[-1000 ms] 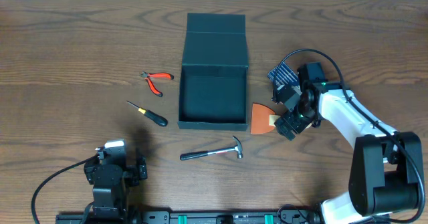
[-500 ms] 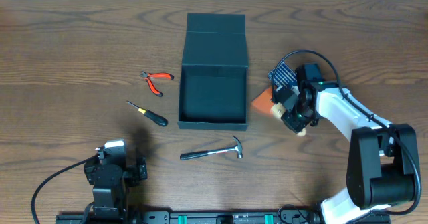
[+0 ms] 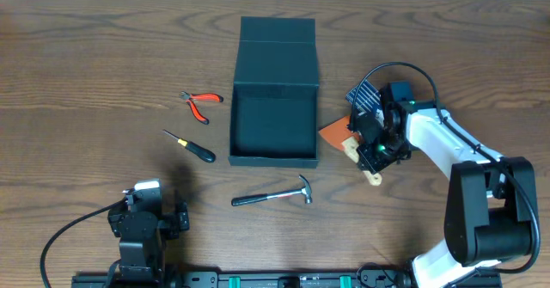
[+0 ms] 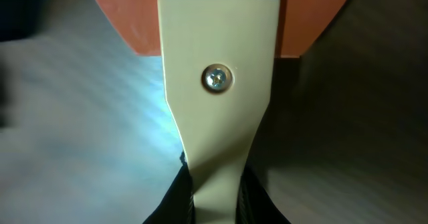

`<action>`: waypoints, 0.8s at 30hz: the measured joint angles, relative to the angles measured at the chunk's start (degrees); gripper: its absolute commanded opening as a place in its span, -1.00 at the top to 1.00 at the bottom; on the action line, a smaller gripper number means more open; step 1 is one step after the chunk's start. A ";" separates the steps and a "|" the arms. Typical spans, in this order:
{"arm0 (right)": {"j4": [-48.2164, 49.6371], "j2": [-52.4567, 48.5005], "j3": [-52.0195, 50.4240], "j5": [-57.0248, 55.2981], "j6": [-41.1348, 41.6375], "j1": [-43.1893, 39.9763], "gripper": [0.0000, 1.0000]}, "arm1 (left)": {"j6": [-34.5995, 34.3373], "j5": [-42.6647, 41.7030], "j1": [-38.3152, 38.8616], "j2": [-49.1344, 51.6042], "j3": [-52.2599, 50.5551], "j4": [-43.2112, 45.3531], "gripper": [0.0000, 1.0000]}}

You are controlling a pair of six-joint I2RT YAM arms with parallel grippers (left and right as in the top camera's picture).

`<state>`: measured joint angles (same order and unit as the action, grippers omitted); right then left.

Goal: Pack container
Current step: 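Lift the scraper and carry it left over the black box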

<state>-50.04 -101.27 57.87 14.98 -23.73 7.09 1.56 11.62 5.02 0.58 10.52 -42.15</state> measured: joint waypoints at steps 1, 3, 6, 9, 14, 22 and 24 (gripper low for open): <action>-1.33 -0.15 0.90 1.01 0.72 0.35 0.98 | 0.00 0.00 0.00 0.00 0.00 0.00 -0.97; -4.46 -0.28 3.04 2.23 1.81 1.20 0.98 | 0.00 -0.02 0.00 0.00 0.00 0.00 -0.97; -8.39 -0.28 6.64 3.34 3.19 2.60 0.98 | 0.00 0.00 0.00 0.00 0.00 0.00 -0.97; -10.16 -0.28 9.49 3.23 5.27 4.07 0.98 | 0.00 -0.02 0.00 0.00 0.00 0.00 -0.97; -10.51 -0.24 13.70 1.27 9.90 4.83 0.98 | 0.00 -0.02 0.00 0.00 0.00 0.00 -0.97; -9.46 2.14 22.91 -3.28 13.18 7.91 0.98 | 0.00 -0.02 0.00 0.00 0.00 0.00 -0.97; -9.14 2.60 26.10 -4.09 12.81 10.38 0.98 | 0.00 -0.02 0.00 0.00 0.00 0.02 -0.97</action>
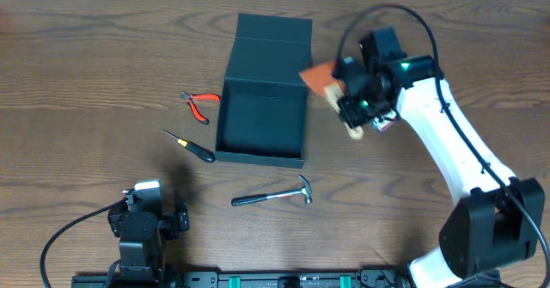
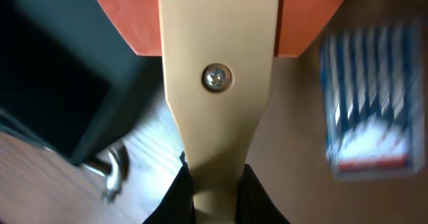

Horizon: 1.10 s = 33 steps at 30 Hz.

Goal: Pack container
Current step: 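Lift the scraper and carry it left over the black box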

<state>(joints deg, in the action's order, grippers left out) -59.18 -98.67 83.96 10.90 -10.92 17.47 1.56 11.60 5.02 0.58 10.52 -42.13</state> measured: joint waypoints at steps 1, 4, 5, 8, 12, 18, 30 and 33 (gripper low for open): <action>0.37 0.20 1.27 -0.35 -0.22 1.27 0.98 | 0.00 0.02 0.00 0.00 0.00 -0.02 -0.97; 2.03 0.68 4.07 -2.27 -1.38 6.21 0.99 | 0.00 0.02 0.00 0.00 0.00 -0.02 -0.97; 2.91 0.72 4.39 -2.80 -1.88 7.61 0.98 | 0.00 0.00 0.00 0.00 0.00 -0.02 -0.97; 4.94 0.66 4.55 -3.48 -3.82 11.63 0.98 | 0.00 0.00 0.00 0.00 0.00 -0.02 -0.97; 7.67 0.17 4.55 -3.93 -5.97 14.03 0.98 | 0.00 0.00 0.00 0.00 0.00 0.00 -0.97; 9.01 -5.92 4.72 -4.33 -6.43 14.58 0.98 | 0.00 0.02 0.00 0.00 0.00 0.00 -0.97; 10.58 -13.81 5.14 -4.31 -6.27 15.98 0.98 | 0.00 0.00 0.00 0.00 0.00 -0.02 -0.97; 10.93 -14.43 5.25 -4.24 -6.21 16.00 0.98 | 0.00 0.00 0.00 0.00 0.00 -0.02 -0.97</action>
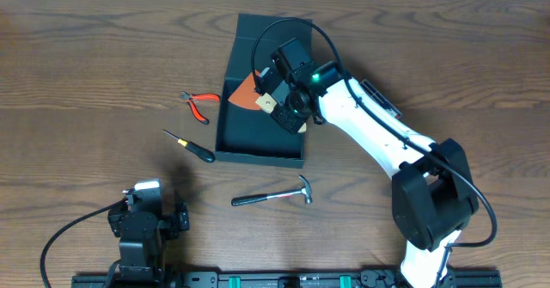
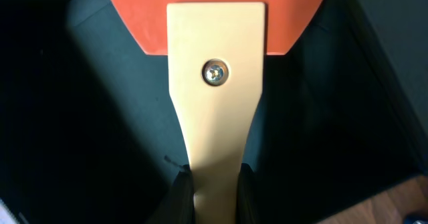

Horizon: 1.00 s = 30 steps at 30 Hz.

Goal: Pack container
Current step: 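Lift the scraper and carry it left over the black box, then lower the scraper into the box and open the right gripper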

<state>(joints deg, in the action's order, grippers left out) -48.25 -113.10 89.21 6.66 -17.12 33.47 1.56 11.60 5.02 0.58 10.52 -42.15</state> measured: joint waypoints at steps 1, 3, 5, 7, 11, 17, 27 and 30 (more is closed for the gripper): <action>0.31 -0.13 0.00 0.09 0.04 0.02 0.98 | 0.00 0.02 0.00 0.00 0.00 0.00 -0.97; 1.20 -0.26 0.00 0.52 0.09 0.13 0.98 | 0.00 0.02 0.00 0.00 0.00 0.02 -0.97; 1.92 -1.05 0.00 1.64 0.20 0.39 0.98 | 0.00 0.02 0.00 0.00 0.00 0.02 -0.97; 2.60 -1.97 0.00 2.23 0.66 0.81 0.98 | 0.00 0.02 0.00 0.00 0.00 0.00 -0.97; 2.80 -2.05 0.00 2.78 1.40 1.57 0.98 | 0.00 0.02 0.00 0.00 0.00 0.00 -0.97; 1.64 -2.54 0.00 1.57 2.16 2.64 0.98 | 0.00 0.00 0.00 0.00 0.00 0.00 -0.97; -2.89 -4.55 -0.02 -4.44 2.29 2.91 0.98 | 0.00 0.02 0.00 0.00 0.00 0.00 -0.97; -2.97 -4.94 -0.02 -5.42 2.40 2.93 0.97 | 0.00 0.00 0.00 0.00 0.00 0.02 -0.97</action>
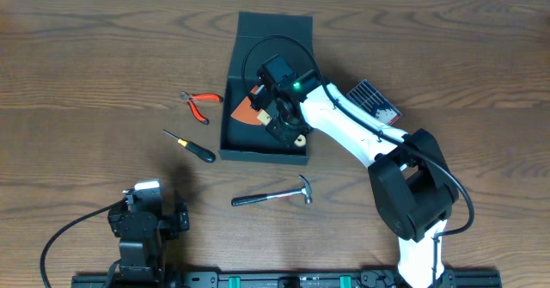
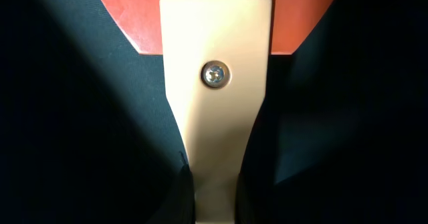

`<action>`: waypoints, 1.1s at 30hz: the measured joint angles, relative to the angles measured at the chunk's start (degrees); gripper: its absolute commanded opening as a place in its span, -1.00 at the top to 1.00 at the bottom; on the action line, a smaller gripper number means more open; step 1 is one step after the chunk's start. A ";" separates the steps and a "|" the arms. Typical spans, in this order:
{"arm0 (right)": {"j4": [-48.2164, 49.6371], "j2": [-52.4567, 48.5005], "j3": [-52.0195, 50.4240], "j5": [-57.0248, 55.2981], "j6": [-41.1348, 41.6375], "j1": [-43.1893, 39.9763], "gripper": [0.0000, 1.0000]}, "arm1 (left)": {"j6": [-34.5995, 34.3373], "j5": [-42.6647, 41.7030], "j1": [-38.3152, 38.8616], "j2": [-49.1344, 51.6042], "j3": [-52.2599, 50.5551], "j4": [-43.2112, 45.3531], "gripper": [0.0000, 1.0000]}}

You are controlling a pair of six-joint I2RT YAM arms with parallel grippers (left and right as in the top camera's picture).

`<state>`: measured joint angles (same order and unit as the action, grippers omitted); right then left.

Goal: Pack container
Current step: 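Lower the scraper into the box and open the right gripper, then move the right gripper right toward the clear screwdriver case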

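Observation:
An open dark box [image 1: 230,142] lies in the middle of the table, its lid folded back. My right gripper [image 1: 277,116] is down inside it, shut on the cream handle of a scraper [image 2: 215,110] with an orange blade [image 1: 245,113]. The blade rests low over the box floor. In the right wrist view the handle runs between my fingers [image 2: 184,197], with the dark box floor all around. My left gripper [image 1: 142,215] is parked at the near left edge; its jaws are not readable from above.
Red-handled pliers [image 1: 198,104] and a black-handled screwdriver [image 1: 191,146] lie left of the box. A hammer [image 1: 275,195] lies in front of it. A blue-and-white packet [image 1: 372,101] lies to the right of the box.
My right gripper has gone lower and slightly nearer inside the box with the scraper. The orange blade now sits close to the box floor. The box sits about where it was.
My right gripper held the scraper on the table right of the box. It then held it above the box's right wall, with the box shifted left. After that the scraper hung over the box interior, and now it is down inside.

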<state>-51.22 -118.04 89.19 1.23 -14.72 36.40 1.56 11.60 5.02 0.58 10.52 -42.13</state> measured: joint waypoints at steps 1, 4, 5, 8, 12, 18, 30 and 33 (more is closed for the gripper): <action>0.00 0.00 0.00 -0.17 0.00 0.00 0.97 | 0.00 0.02 0.00 0.00 0.00 0.00 -0.97; -0.02 0.00 0.00 -0.57 0.00 0.00 0.58 | 0.00 0.02 0.00 0.00 0.00 -0.02 -0.97; -0.02 0.00 0.00 -0.70 0.07 0.00 0.23 | 0.00 0.02 0.00 0.00 0.00 0.00 -0.96; -0.02 0.00 0.00 -1.31 0.44 -0.02 -0.92 | 0.00 0.02 0.00 0.00 0.00 -0.02 -0.97; 0.07 0.00 0.00 -1.55 0.44 -0.04 -0.99 | 0.00 0.00 0.00 0.00 0.00 -0.02 -0.97; 0.50 0.02 0.00 -1.55 0.44 -0.07 -0.99 | 0.00 0.00 0.00 0.00 0.00 -0.02 -0.97; 0.74 12.41 3.06 -1.05 0.44 -0.13 -0.98 | 0.00 0.02 0.00 0.00 0.00 -0.02 -0.97; -1.53 19.41 4.68 -6.21 0.44 -0.63 -0.99 | 0.00 0.02 0.00 0.00 0.00 0.00 -0.97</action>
<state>-52.75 -98.63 93.86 -4.97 -14.28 35.77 1.56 11.62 5.02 0.58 10.52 -42.13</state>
